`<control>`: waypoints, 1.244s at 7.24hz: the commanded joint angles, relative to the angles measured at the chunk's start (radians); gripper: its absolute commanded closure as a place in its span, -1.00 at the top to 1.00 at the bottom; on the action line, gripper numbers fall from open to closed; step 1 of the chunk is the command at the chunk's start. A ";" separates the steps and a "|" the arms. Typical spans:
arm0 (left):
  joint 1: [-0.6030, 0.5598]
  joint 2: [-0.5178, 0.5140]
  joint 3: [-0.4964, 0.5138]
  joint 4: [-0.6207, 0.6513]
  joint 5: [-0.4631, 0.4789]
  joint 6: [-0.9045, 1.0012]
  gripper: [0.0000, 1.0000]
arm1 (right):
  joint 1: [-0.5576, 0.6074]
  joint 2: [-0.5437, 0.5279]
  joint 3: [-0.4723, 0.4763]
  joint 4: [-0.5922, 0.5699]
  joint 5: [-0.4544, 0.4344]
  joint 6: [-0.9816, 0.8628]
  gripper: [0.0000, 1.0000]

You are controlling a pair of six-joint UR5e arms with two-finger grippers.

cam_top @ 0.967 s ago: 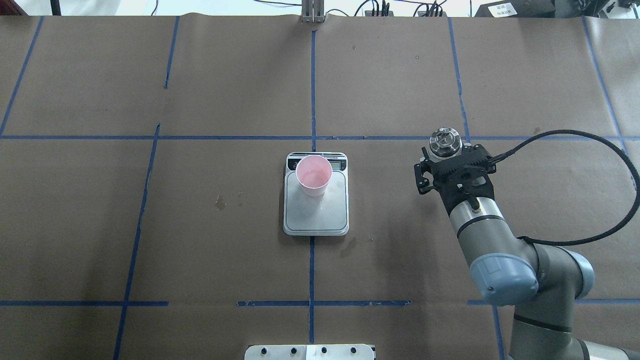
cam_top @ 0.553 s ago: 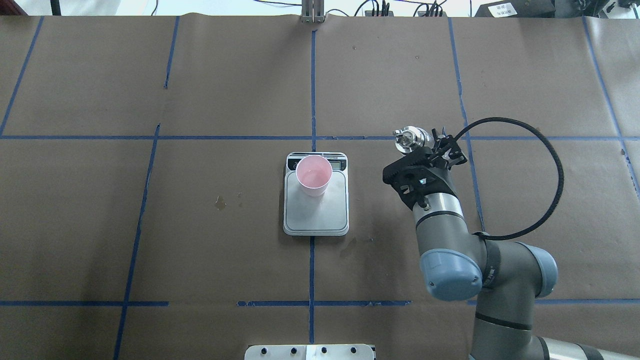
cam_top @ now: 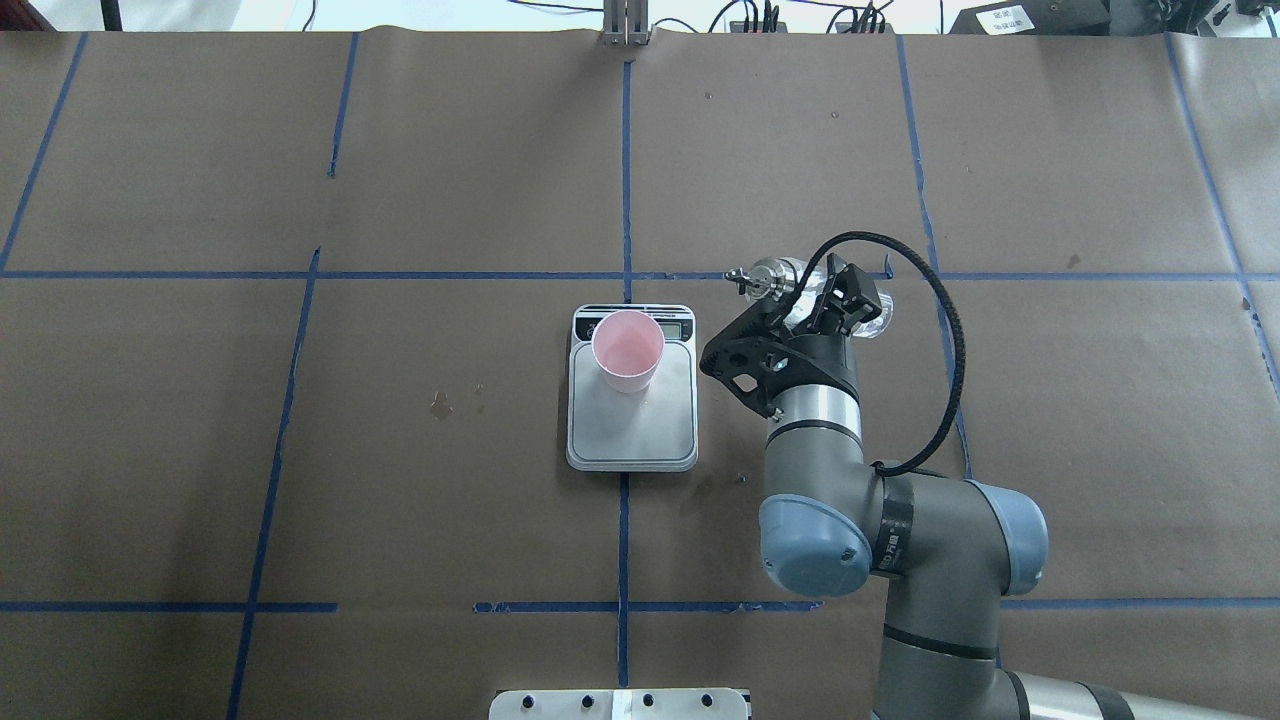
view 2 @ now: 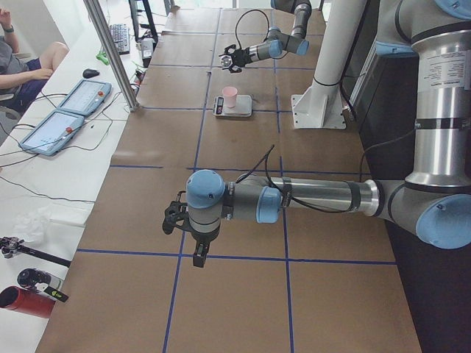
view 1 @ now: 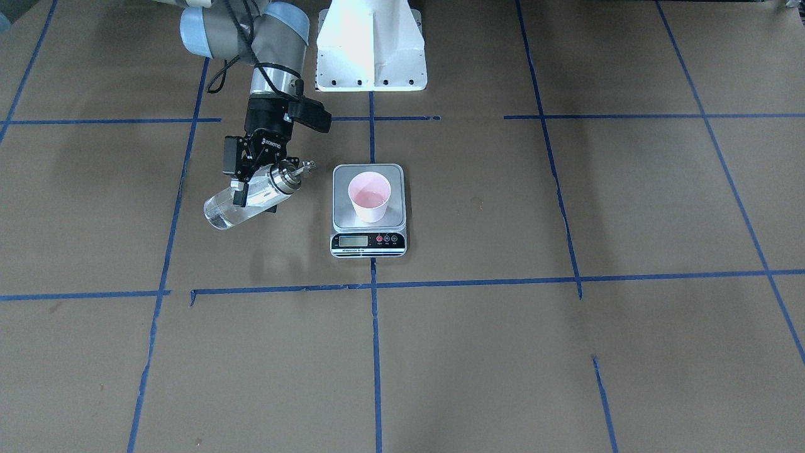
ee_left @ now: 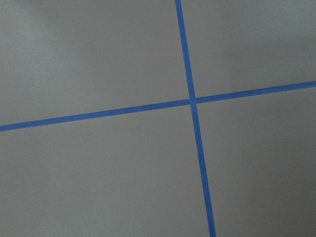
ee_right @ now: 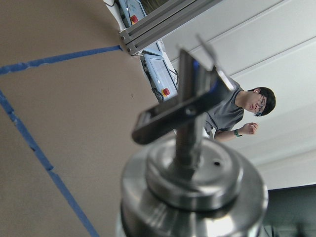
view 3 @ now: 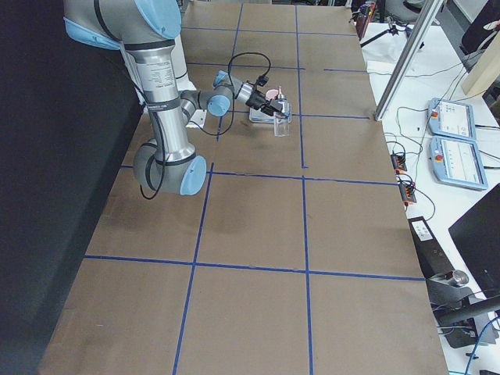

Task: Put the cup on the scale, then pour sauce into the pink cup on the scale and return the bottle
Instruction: 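Tilt the bottle with the right gripper, spout over the pink cup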

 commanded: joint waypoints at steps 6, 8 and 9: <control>0.001 0.001 0.000 0.002 0.000 0.000 1.00 | -0.035 0.106 -0.160 -0.028 -0.215 -0.361 -1.00; 0.001 0.001 0.000 0.002 0.000 0.000 1.00 | -0.036 0.100 -0.162 -0.030 -0.264 -0.496 -1.00; 0.001 0.001 -0.001 0.002 0.000 0.000 1.00 | -0.036 0.097 -0.162 -0.028 -0.285 -0.554 -1.00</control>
